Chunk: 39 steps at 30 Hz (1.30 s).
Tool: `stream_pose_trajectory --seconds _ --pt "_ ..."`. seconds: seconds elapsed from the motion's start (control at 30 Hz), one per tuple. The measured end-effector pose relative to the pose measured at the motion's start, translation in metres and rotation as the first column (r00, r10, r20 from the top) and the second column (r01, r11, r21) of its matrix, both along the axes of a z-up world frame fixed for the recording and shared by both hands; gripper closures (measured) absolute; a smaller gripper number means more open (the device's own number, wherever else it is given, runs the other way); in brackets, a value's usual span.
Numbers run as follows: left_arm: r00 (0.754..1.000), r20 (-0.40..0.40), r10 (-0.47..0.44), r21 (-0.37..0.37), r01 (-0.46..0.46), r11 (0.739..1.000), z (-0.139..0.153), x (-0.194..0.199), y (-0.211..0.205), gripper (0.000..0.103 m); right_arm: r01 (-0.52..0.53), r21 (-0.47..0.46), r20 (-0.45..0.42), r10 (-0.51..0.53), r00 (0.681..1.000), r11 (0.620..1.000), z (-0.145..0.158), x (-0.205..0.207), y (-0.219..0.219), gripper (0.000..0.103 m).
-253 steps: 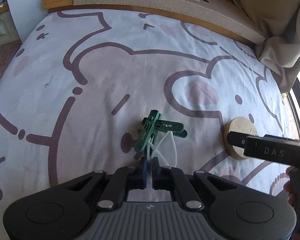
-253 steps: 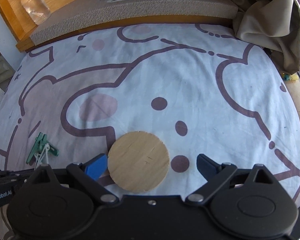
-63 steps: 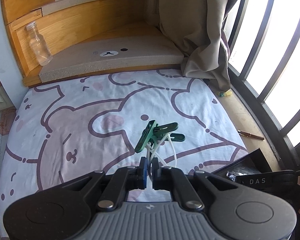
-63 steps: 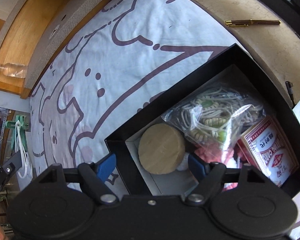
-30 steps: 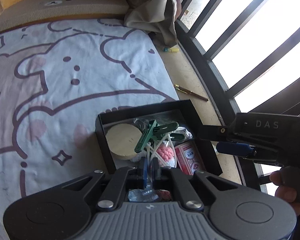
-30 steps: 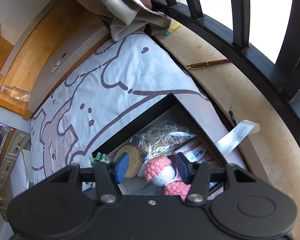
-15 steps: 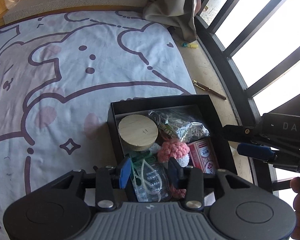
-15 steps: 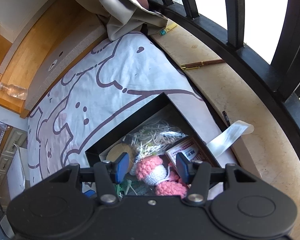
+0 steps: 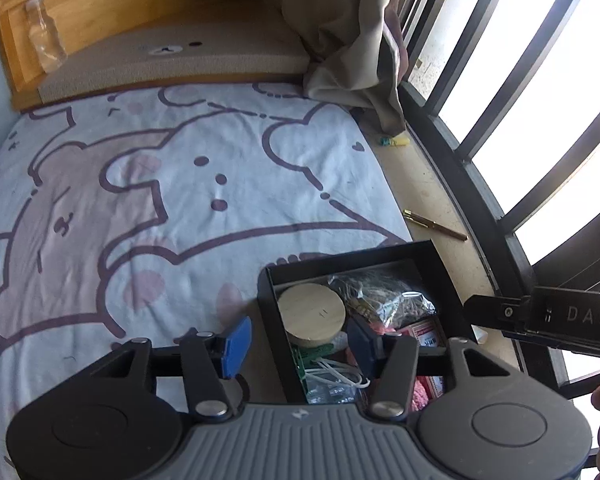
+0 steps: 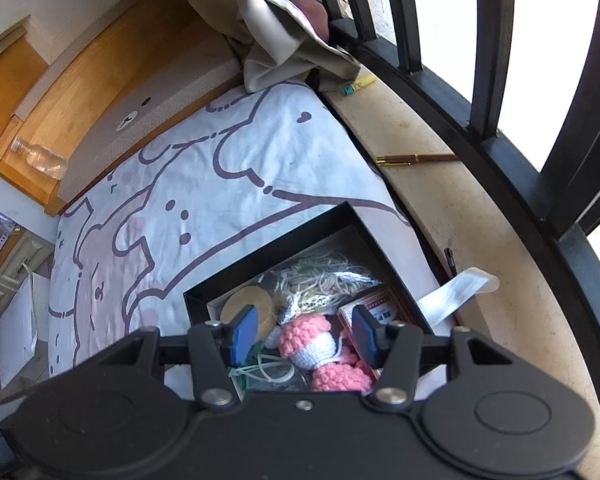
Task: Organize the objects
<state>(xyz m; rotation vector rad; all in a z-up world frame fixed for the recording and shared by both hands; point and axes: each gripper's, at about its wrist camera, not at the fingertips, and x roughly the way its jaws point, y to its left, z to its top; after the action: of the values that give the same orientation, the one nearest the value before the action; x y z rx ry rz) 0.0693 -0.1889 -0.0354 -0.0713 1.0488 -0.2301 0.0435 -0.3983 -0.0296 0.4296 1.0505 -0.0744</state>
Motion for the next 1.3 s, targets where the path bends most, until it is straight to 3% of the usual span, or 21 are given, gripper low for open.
stream_pose_trajectory --seconds 0.37,1.0,1.3 --pt "0.993 0.121 -0.009 0.062 0.001 0.998 0.040 -0.026 0.020 0.040 -0.049 -0.149 0.082 0.062 0.995 0.988 0.034 -0.030 0.028 0.047" --pt "0.994 0.102 -0.050 0.121 0.037 0.992 0.036 -0.064 0.028 0.027 0.005 -0.237 0.059 0.009 0.998 0.971 0.037 -0.082 0.026 0.036" --pt "0.996 0.086 -0.036 0.141 0.024 0.990 0.031 -0.068 0.031 0.011 0.011 -0.276 0.031 -0.003 1.000 0.961 0.031 -0.091 0.026 0.025"
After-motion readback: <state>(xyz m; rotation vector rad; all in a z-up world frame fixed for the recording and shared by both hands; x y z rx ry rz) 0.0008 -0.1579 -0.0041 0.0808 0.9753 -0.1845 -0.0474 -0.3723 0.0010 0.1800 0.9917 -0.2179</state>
